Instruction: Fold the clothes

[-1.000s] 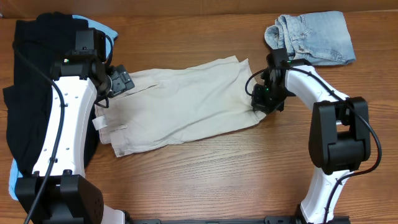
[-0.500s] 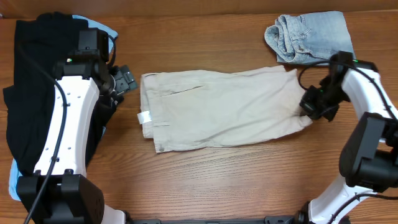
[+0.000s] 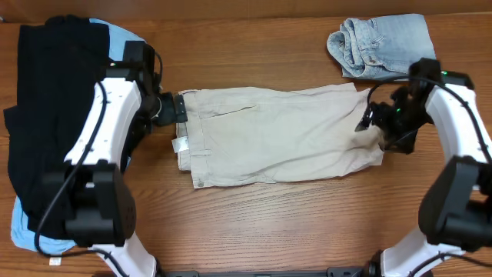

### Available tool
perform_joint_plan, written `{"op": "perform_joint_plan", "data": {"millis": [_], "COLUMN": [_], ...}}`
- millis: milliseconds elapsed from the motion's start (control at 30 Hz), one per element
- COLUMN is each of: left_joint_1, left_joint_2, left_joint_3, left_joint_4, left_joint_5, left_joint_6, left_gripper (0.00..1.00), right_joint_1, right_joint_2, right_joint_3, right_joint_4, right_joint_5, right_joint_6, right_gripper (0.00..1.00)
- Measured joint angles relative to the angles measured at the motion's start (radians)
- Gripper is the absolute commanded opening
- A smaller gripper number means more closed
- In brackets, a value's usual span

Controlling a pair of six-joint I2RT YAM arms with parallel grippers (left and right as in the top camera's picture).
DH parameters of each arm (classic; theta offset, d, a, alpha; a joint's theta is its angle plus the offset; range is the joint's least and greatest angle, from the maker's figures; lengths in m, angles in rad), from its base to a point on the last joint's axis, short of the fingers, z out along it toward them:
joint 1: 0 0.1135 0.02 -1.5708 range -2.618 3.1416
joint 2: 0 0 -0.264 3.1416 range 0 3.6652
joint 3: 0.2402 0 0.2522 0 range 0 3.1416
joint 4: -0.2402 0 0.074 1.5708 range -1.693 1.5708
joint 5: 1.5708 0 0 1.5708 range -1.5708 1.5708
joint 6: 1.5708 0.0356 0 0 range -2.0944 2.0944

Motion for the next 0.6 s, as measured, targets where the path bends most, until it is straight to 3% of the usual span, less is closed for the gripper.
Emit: {"op": "perform_joint_plan", "data": {"millis": [267,600], "left_joint_1": [-0.001,-0.013], "left_joint_2": [0.076,0.076], "left_joint_3": [0.0,-0.171], "left_joint_4": [0.036,0.199], "left_joint_5": [0.204,0.262], "left_joint_6": [0.159,0.2], "left_gripper": [0.92,0.93], "right_joint_1": [0.0,0.005], "right_joint_2": [-0.075,-0.074], "right_joint_3": [0.045,0.045], "right_joint_4": [0.038,0.048], "right_joint_5": [-0.004,-0.004], "right_joint_6": [-0.026,-0.03], "right_gripper": [1.0,1.0]}}
